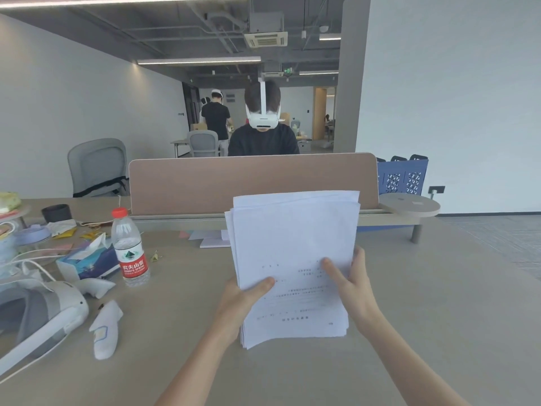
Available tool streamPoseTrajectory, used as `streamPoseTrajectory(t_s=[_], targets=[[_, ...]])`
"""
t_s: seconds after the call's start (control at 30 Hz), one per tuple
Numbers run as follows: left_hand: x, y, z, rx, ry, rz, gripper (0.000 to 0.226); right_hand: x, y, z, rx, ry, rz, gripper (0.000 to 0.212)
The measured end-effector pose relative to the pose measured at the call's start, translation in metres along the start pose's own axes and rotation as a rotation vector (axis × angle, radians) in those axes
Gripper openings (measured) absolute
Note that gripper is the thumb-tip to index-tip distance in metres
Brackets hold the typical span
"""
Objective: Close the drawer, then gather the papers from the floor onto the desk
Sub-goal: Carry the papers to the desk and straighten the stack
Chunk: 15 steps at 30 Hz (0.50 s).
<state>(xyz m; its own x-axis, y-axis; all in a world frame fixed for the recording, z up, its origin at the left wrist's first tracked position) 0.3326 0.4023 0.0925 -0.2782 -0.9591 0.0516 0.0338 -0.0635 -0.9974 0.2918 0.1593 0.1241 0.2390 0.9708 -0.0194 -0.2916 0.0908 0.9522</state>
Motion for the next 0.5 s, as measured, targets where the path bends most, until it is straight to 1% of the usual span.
streamPoseTrajectory(t_s=[0.13,0.27,0.3,0.4,0.43,0.5], targets=[[0.003,0.021,0.001,-0.05,-0.033,-0.023,0.044,0.012,-0.02,-0.005,0.027,0.066,0.045,0.035],[-0.003,0.021,0.01,-0.058,-0.097,-0.05,0.052,0.009,-0.006,0.002,-0.021,0.053,0.051,0.03],[-0.004,0.022,0.011,-0.052,-0.101,-0.055,0.05,0.007,-0.004,0.003,-0.036,0.051,0.051,0.031],[0.0,0.033,0.007,-0.07,-0.108,-0.064,0.025,0.006,-0.017,-0.002,-0.011,0.041,0.039,0.031],[0.002,0.04,0.004,-0.08,-0.117,-0.071,0.021,0.007,-0.026,-0.006,0.012,0.039,0.034,0.03],[0.005,0.045,0.001,-0.083,-0.123,-0.085,0.02,0.007,-0.033,-0.01,0.031,0.042,0.05,0.025]])
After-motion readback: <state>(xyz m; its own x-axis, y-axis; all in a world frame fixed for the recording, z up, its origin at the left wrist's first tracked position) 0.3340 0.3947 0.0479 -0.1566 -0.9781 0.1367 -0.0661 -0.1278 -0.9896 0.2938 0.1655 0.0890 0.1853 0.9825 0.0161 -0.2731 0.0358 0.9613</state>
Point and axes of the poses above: each hand's wrist, its own z-axis towards the middle knuckle, its own x-axis out of the palm, y = z × x, the point moved 10 cm from there along z, towards the middle knuckle, and after that the axes turned 7 degrees about y, right-handed, at the moved point
